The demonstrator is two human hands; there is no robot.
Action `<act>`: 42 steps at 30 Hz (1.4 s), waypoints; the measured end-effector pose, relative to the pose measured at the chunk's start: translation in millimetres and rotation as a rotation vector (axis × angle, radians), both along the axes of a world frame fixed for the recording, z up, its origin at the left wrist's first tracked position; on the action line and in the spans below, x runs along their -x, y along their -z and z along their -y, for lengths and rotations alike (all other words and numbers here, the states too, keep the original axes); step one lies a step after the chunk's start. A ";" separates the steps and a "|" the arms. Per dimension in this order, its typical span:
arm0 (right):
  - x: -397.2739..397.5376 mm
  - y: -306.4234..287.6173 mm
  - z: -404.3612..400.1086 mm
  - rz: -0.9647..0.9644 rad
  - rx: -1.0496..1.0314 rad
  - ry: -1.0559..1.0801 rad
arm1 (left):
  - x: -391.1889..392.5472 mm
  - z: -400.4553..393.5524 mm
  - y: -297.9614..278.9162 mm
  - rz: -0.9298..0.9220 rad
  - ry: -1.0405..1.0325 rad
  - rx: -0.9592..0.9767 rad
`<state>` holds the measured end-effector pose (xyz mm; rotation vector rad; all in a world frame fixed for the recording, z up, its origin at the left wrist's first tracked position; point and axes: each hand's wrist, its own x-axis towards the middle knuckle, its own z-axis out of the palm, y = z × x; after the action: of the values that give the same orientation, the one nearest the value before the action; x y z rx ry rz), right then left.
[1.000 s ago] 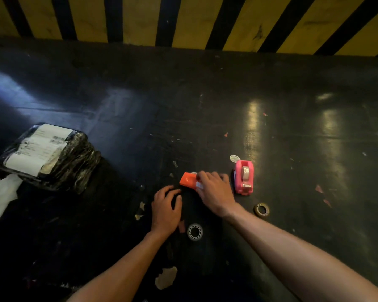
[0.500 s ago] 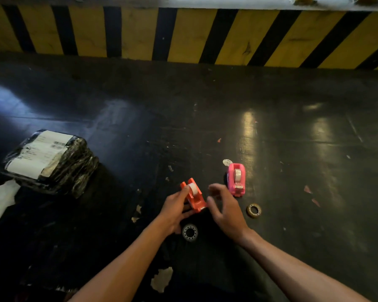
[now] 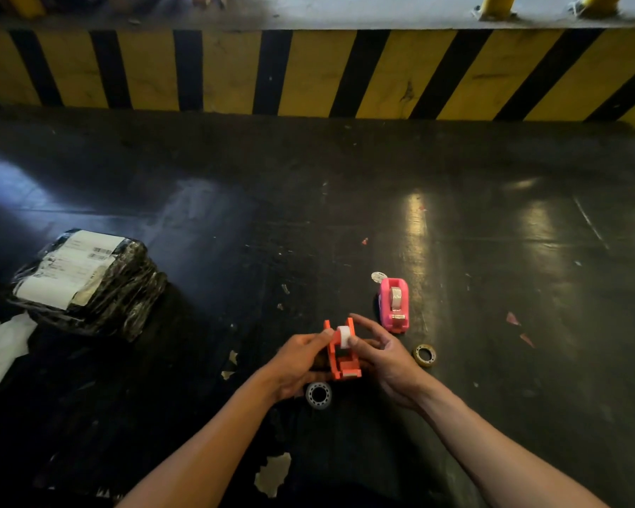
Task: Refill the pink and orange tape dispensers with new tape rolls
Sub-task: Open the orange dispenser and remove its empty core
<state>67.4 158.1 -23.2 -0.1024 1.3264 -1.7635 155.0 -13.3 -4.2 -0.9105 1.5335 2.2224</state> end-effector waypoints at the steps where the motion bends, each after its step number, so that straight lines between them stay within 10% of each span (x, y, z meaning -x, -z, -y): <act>1: 2.3 3.9 -3.0 0.031 0.011 0.031 | -0.1 1.0 1.8 0.004 -0.062 0.012; 9: 11.4 21.0 -23.3 -0.024 -0.180 0.045 | -18.3 42.6 37.9 0.188 0.285 1.253; 16: 8.4 13.1 -17.2 0.017 -0.144 -0.033 | -15.0 24.2 28.8 0.170 0.267 1.460; 23: 8.2 7.3 -8.0 -0.217 -0.210 -0.096 | 14.1 -7.3 -6.5 -0.021 0.162 0.590; 33: 20.8 15.5 -13.3 -0.150 -0.152 -0.098 | 10.8 -1.4 -14.7 0.022 0.083 0.367; 42: 26.3 41.1 -22.8 -0.104 -0.205 0.034 | -4.5 21.6 22.4 -0.022 0.557 1.521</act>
<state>41.1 180.9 -64.4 -0.0581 1.5850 -1.6580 159.4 -34.8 -26.6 -0.5309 2.9203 0.4116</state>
